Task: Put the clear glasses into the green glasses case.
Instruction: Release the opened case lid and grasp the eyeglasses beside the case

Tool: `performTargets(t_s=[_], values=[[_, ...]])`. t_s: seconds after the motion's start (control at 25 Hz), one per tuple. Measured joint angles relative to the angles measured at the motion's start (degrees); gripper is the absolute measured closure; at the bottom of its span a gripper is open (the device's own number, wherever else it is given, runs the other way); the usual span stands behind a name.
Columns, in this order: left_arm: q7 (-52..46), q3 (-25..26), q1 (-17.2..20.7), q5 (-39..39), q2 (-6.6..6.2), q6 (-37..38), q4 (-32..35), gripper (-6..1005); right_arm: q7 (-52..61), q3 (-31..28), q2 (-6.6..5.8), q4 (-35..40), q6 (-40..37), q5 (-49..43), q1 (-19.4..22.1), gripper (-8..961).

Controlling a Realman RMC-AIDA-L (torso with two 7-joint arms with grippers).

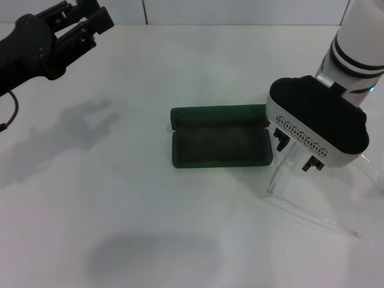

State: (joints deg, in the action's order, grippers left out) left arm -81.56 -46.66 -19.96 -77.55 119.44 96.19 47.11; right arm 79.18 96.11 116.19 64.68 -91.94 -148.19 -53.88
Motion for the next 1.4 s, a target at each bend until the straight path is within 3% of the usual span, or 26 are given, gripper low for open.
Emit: performTargets(t_s=[0.12, 0.56, 0.92, 1.12, 1.4], values=[[0.31, 0.0, 0.05, 0.01, -0.01, -0.04, -0.02, 575, -0.11, 0.03, 0.0, -1.79, 0.53, 0.17, -1.05, 400], [1.38, 1.31, 0.0, 0.05, -0.12, -0.48, -2.01, 576, -0.17, 0.0, 0.0, -6.13, 0.76, 1.59, -3.67, 545], [1.67, 1.38, -0.08, 0.16, -0.16, -0.49, -2.28, 576, 0.14, 0.87, 0.0, -6.91, 0.99, 1.6, -3.76, 621], [1.67, 1.4, -0.08, 0.16, -0.13, -0.48, -2.28, 576, 0.57, 0.93, 0.0, -6.91, 1.41, 1.59, -3.51, 737], [1.67, 1.41, 0.26, 0.59, -0.09, -0.41, -2.29, 576, 0.99, 1.51, 0.0, -6.86, 2.77, 1.59, -2.65, 789]])
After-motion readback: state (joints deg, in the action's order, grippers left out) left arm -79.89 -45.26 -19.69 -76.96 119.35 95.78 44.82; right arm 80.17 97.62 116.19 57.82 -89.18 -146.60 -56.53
